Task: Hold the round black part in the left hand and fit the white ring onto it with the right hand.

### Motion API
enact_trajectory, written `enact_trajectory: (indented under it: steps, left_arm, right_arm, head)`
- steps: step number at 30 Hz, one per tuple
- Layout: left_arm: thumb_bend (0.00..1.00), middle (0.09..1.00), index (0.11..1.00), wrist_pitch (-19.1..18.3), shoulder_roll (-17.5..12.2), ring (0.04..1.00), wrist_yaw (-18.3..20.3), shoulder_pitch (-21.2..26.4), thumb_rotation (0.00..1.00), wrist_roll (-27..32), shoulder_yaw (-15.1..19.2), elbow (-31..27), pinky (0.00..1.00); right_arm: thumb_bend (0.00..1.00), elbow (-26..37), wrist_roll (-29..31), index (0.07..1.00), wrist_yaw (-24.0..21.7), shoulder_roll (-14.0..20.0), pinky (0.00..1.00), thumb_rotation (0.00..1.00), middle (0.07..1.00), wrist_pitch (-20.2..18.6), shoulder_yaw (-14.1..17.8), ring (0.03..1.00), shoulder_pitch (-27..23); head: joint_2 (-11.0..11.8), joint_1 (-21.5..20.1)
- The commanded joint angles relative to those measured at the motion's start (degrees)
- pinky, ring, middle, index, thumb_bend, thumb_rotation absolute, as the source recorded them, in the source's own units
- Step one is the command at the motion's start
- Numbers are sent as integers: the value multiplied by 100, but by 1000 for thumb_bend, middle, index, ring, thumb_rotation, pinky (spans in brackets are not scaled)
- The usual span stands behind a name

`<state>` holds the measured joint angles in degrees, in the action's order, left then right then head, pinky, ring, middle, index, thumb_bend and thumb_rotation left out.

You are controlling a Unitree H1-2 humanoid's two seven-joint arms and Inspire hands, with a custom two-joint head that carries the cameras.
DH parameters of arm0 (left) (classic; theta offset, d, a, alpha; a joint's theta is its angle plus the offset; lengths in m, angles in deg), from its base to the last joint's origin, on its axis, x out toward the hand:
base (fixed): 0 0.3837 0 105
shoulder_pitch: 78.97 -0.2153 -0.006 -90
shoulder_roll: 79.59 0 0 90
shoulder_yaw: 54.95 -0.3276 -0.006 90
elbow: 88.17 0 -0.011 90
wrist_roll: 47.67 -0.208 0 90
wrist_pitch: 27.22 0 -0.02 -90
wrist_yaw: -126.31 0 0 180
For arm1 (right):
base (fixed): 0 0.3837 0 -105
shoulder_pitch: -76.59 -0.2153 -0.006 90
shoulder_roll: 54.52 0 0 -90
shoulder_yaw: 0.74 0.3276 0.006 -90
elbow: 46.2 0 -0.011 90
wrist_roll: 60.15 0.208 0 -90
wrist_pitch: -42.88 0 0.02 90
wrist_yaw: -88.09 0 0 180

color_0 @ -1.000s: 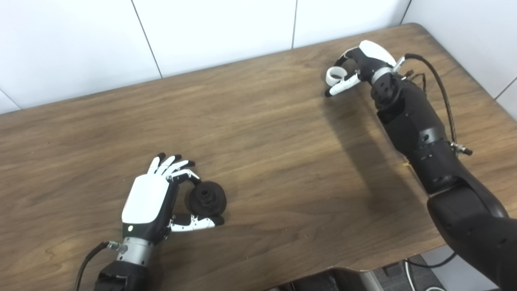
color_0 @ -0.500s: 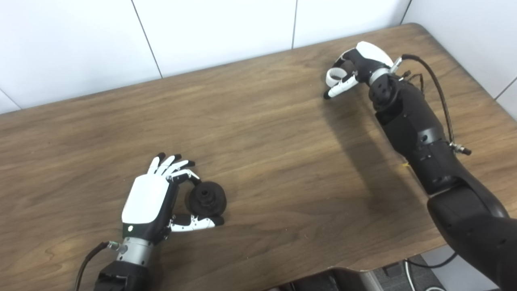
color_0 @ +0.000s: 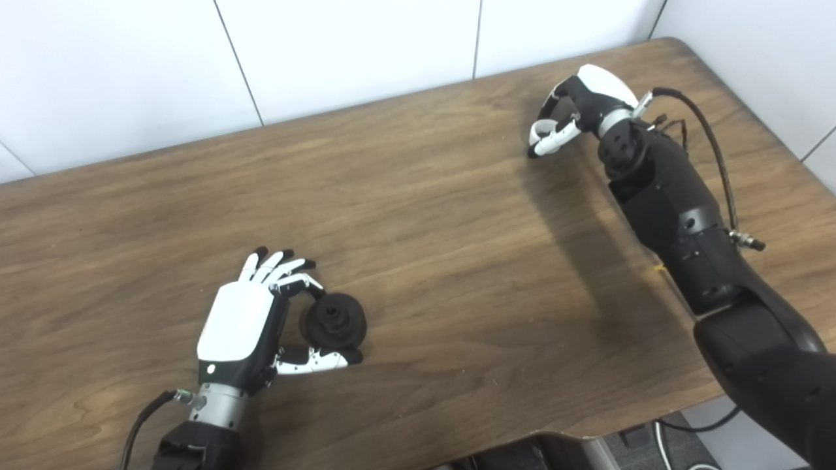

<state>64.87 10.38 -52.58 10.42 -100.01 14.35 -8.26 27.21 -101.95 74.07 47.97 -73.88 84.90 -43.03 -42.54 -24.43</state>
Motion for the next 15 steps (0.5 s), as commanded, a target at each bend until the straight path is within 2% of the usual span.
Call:
enact_trajectory:
  steps: [1,15]
  left_arm:
    - [519,812,487,-88,-146,904,194,-57,58,-68,22,59,989]
    - [519,807,486,-51,-163,901,163,-40,58,-50,38,60,989]
  right_arm:
    - [523,102,-11,488,176,224,958,140,860,-2,43,960,-150]
    - [520,197,241,487,358,372,932,132,842,119,-117,949,-17]
  head:
    - [0,-7]
    - [-4,33]
